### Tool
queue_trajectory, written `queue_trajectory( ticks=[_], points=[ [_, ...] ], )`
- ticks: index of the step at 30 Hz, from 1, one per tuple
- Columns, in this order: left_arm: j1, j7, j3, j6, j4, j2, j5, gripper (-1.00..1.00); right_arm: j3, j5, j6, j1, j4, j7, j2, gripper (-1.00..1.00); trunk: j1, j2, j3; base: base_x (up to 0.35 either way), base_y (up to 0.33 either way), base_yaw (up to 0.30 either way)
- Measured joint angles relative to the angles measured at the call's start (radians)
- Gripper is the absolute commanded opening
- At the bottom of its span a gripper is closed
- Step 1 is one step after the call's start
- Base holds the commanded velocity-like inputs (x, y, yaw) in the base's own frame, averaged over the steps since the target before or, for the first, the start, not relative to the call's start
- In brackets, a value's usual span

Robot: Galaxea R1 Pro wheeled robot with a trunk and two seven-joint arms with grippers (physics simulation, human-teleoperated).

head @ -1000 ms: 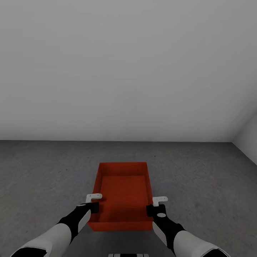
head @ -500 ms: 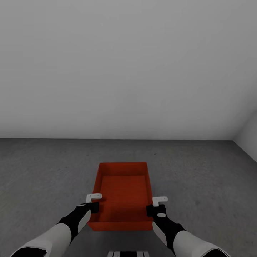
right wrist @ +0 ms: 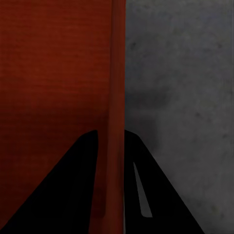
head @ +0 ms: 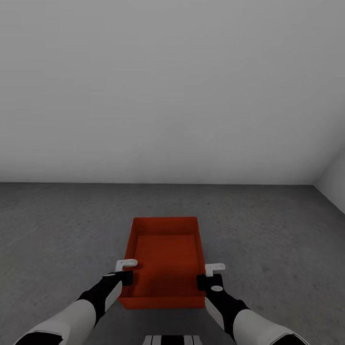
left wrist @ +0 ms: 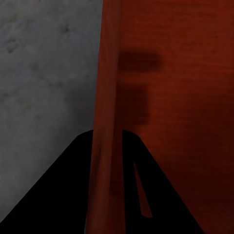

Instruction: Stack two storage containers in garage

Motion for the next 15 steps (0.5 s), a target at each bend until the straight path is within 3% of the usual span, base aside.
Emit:
queue_trajectory(
  ticks=[12, 13, 14, 15],
  points=[
    [0.000, 0.001, -0.001, 0.001, -0.002, -0.001, 0.000, -1.00, 0.000, -0.001, 0.000, 0.000, -0.001, 0.001, -0.001, -1.00, 0.000, 0.000, 0.000, 0.000, 0.000, 0.000],
    [0.000, 0.001, -0.001, 0.001, -0.001, -0.001, 0.000, 1.00, 0.000, -0.001, 0.000, 0.000, 0.000, 0.002, -0.001, -1.00, 0.000, 0.000, 0.000, 0.000, 0.000, 0.000],
    [-0.001, 0.006, 0.039, -0.055, -0.004, -0.005, -0.008, 1.00, -0.032, -0.016, -0.002, 0.001, 0.008, 0.011, 0.000, -1.00, 0.000, 0.000, 0.000, 0.000, 0.000, 0.000],
    [-0.001, 0.018, 0.041, -0.054, -0.001, 0.003, -0.010, 1.00, -0.033, -0.013, -0.001, 0.001, 0.008, 0.012, -0.002, 1.00, 0.000, 0.000, 0.000, 0.000, 0.000, 0.000]
  ],
)
